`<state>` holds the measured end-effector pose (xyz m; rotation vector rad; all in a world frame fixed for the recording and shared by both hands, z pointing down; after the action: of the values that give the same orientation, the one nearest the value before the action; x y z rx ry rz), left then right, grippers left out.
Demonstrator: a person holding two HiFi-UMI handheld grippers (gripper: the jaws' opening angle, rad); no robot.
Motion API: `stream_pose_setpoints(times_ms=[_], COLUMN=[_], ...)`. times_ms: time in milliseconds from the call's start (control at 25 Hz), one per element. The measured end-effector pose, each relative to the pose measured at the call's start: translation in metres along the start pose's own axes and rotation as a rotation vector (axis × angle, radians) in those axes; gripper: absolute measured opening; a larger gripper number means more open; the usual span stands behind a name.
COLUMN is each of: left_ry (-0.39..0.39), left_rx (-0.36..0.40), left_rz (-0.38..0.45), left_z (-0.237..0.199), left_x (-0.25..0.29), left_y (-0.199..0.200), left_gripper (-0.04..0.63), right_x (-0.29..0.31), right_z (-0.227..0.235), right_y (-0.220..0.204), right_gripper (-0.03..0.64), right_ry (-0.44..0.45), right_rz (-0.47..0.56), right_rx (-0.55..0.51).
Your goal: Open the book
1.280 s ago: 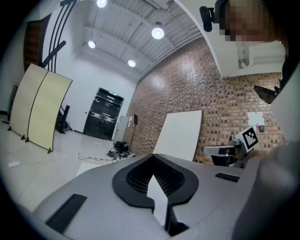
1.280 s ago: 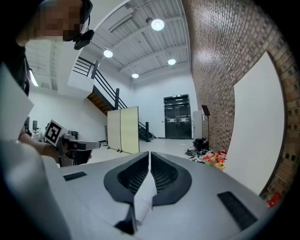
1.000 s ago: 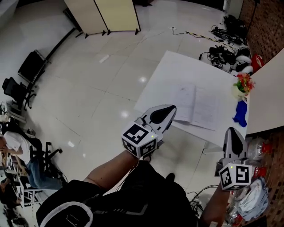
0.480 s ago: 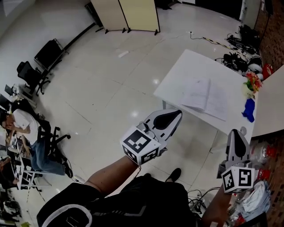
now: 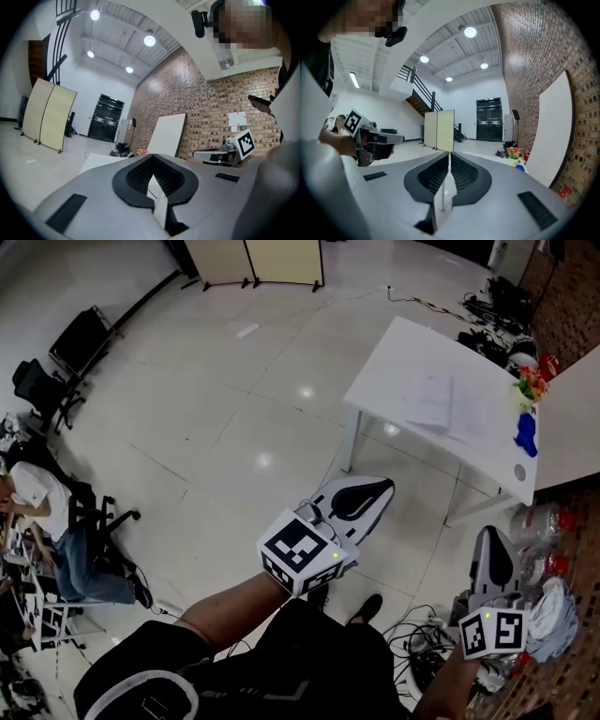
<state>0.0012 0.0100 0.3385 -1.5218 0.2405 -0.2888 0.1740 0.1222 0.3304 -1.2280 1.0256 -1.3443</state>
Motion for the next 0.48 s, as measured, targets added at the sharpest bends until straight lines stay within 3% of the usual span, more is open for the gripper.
stream_pose_setpoints(times_ms=[200,360,480], left_ry=[-0.013,-0.014,0.025], left_rx=[-0.006,0.033,0.036], left_rz=[0.018,0.016,0.011], left_z=[0.05,0.11,0.157], left_x=[-0.03,-0.059,-0.087], left_y=[0.009,0.017,0.021], left_gripper=[-0.002,-0.002,-0.002], right_x=[-0.061,-0.124,-0.179], right_z=[-0.015,-0.024,-0.031], right_y=[-0.002,-0.009,-0.018], right_gripper=[0.005,0.005,0.005], right_ry=[-0.003,0.027,0.055], right_rz=[0.015,0.041,0.043], right_rx=[-0.021,-0.04,-0.04])
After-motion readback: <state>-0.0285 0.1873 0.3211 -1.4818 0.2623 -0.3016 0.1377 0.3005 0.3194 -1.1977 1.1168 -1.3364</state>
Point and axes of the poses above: the fingertips, and each gripper's own axes: x forward along the fingers, z to its right, y out of its top, the point moved 3 cm from there along -x, backward along the fingers, and after that the axes turned 11 degrees about x, right-handed, at the moved point
